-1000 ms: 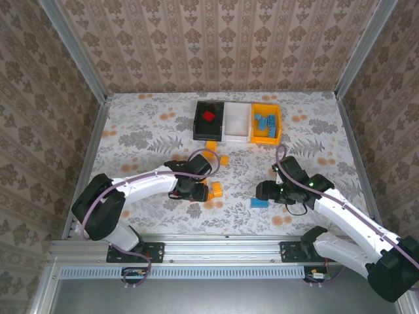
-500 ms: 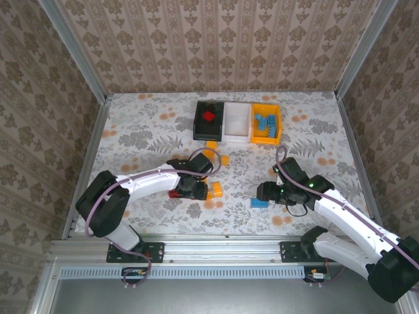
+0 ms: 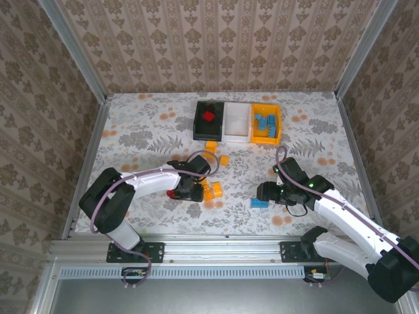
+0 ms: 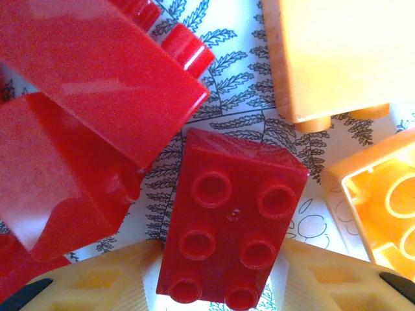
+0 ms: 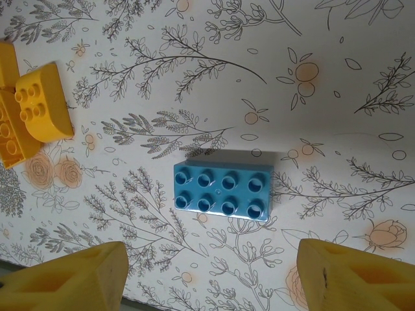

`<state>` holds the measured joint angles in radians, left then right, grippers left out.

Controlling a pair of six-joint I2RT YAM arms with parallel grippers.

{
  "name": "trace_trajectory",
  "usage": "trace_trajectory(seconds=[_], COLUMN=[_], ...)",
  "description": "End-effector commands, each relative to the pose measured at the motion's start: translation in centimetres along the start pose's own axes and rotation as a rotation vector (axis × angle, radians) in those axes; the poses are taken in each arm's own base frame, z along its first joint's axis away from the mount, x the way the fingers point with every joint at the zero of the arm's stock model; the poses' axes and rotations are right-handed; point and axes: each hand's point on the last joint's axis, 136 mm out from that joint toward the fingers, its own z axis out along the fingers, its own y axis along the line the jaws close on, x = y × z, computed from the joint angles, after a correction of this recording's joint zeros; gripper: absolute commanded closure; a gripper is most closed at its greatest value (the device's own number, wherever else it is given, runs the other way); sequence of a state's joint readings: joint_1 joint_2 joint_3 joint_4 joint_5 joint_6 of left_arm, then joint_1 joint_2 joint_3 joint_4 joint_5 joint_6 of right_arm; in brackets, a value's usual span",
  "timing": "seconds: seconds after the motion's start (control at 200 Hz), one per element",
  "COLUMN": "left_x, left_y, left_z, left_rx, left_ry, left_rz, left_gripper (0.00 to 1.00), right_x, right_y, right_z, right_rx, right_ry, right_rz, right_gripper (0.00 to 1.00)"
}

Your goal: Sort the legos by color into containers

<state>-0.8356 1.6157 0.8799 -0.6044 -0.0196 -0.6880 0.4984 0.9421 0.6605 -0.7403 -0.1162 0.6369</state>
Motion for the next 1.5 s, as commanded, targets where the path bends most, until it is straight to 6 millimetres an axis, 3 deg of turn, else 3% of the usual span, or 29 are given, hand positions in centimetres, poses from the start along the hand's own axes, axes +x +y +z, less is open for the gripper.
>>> trace_trajectory(seconds=[0.0,0.5,0.73,0.865,1.01,1.17,1.355,1.495], left_x=[0.7,-1.6,-2.1,-1.8,-1.3,-2.1,-6.1,-10.5], left_y=[1.0,1.8,1.2,0.6,-0.5,-1.3,-1.8,-1.8], left_z=[1.3,1.1,1.4,1.1,-0.7,-4.3,-9.5,-11.4], left_rx=[-0.027,-0.051,-0.029,-0.015,0.006,0.028,0.051,0.067], left_ry=[0.041,0.026,0.032,0.032,0.006,-0.060,-0.183,-0.224], left_rz=[0.012,0.051,0.070,0.090,0.136,0.175,0.206,0.218], left_gripper=[0.52,0.46,0.58,0.59,0.61,0.61,0.61,0.62], right_x=[0.4,0.4,0.2,0.1,0.0,-0.2,-0.1,0.1], right_y=[-0.4,-0.3,-0.1,0.1,0.3,0.7,0.7,0.5], right_z=[0.1,0.4,0.7,0.9,1.1,1.4,1.7,1.8], right_rx=[0.020,0.023,0.022,0.020,0.019,0.016,0.016,0.020], right_ry=[0.007,0.015,0.019,0.023,0.025,0.029,0.032,0.036], right_rz=[0.015,0.026,0.027,0.023,0.019,0.011,0.007,0.009], right_gripper=[0.29,0.29,0.29,0.29,0.29,0.29,0.29,0.29])
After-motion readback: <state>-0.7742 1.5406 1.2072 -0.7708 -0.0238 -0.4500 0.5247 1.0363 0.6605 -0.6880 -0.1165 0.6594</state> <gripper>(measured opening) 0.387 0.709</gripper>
